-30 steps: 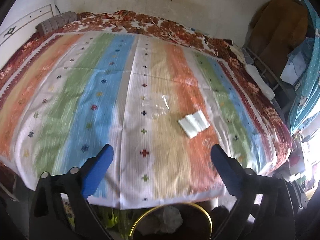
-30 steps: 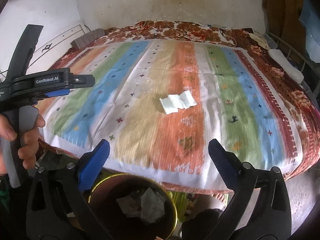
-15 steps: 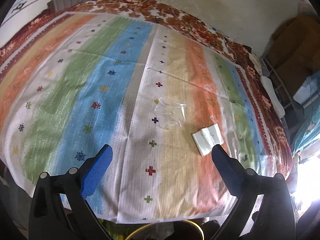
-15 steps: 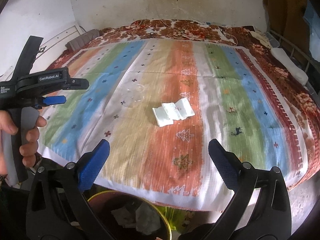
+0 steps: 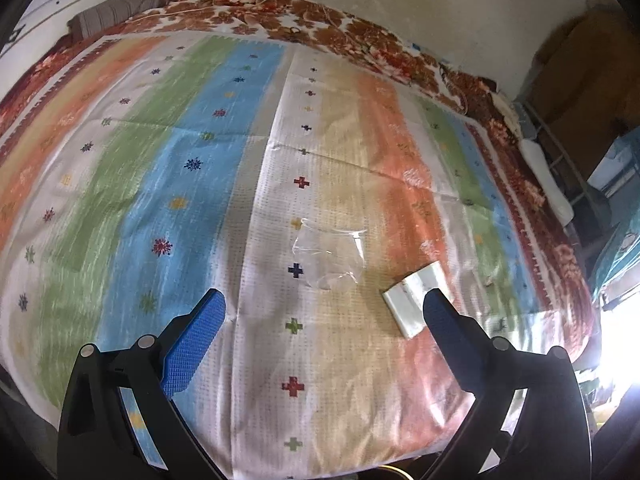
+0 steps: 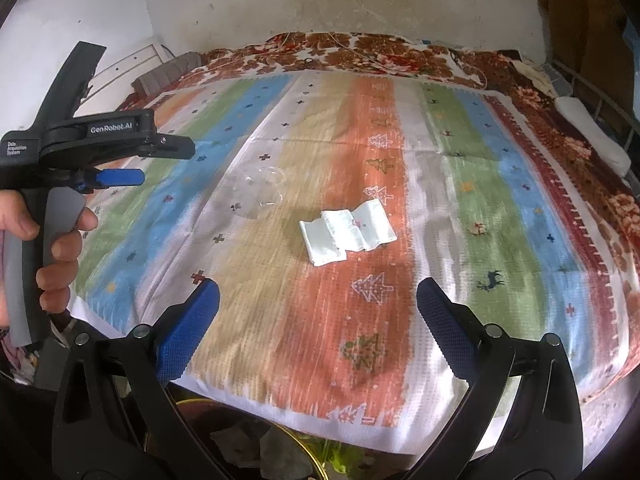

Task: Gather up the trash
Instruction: 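Move both tools from the bin back over the bed toward the remaining trash, then grasp the clear plastic cup-shaped wrapper with the left tool while the right tool grasps the white tissue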

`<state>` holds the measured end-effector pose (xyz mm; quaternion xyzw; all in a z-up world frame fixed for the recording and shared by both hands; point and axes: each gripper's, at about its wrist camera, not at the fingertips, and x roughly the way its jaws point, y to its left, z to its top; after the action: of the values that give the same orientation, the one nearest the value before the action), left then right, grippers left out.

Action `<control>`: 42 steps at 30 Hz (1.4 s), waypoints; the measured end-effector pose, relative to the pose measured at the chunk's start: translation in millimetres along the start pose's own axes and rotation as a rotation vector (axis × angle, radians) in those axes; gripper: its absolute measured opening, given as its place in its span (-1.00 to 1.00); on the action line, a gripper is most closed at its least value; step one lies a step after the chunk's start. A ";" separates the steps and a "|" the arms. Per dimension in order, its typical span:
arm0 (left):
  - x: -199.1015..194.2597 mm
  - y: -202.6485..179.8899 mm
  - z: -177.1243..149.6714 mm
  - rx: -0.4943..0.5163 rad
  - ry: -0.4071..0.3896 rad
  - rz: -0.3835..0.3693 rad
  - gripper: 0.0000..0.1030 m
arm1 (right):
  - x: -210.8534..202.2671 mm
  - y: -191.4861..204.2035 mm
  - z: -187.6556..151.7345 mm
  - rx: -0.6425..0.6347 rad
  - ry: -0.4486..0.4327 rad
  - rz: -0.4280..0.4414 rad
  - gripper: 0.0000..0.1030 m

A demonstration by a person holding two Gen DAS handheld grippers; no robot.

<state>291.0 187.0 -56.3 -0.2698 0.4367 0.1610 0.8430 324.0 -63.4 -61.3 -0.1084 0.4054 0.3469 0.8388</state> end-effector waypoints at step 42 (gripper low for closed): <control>141.5 -25.1 26.7 0.119 0.194 0.115 0.88 | 157.4 -41.1 18.4 0.002 0.123 0.041 -0.30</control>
<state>401.3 187.9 -152.2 -0.2080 0.5398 0.1559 0.8007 430.4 -7.3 -172.3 -0.1204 0.4584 0.3562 0.8053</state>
